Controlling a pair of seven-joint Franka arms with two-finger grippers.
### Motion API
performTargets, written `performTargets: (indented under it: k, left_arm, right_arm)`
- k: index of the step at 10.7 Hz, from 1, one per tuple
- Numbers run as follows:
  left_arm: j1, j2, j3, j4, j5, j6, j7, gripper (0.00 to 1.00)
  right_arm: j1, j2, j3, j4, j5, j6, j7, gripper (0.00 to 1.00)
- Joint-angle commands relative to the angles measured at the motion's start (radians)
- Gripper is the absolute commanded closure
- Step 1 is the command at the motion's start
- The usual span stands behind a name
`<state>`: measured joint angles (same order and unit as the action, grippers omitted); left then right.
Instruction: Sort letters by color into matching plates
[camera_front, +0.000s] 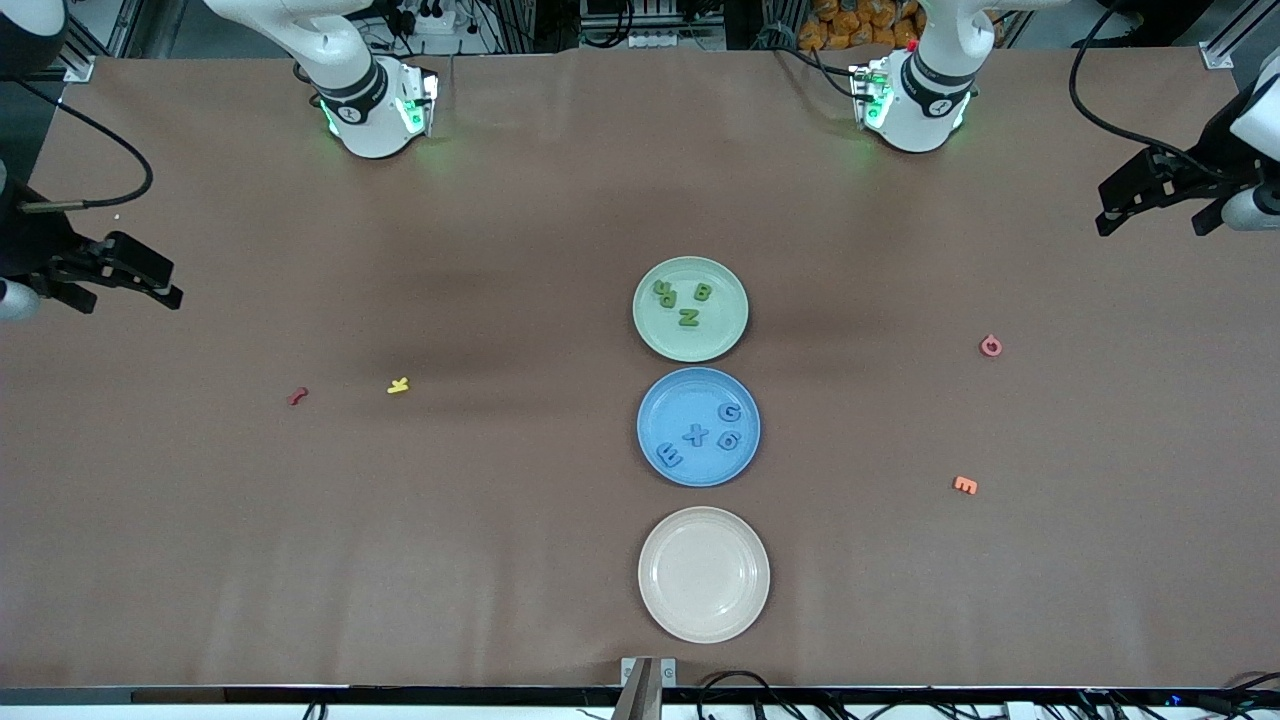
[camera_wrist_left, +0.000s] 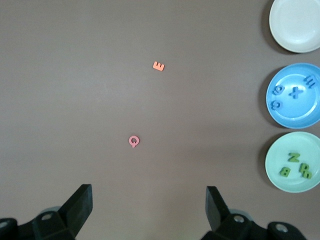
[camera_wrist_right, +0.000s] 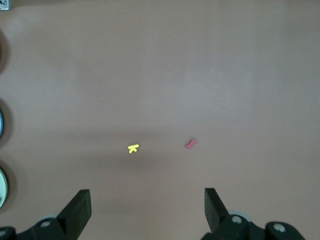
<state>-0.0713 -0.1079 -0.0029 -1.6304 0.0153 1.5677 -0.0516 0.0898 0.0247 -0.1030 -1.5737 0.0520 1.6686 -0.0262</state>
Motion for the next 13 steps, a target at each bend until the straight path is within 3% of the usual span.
performTargets:
  k: [1,13]
  left_arm:
    - [0.002,0.011,0.003,0.046,-0.026,-0.052,0.039,0.00]
    - [0.004,0.013,0.004,0.053,-0.015,-0.051,0.036,0.00]
  right_arm:
    - [-0.019,-0.044,0.008,0.003,-0.023,-0.047,-0.017,0.00]
    - [0.028,-0.043,0.011,0.020,-0.012,-0.139,-0.014,0.00]
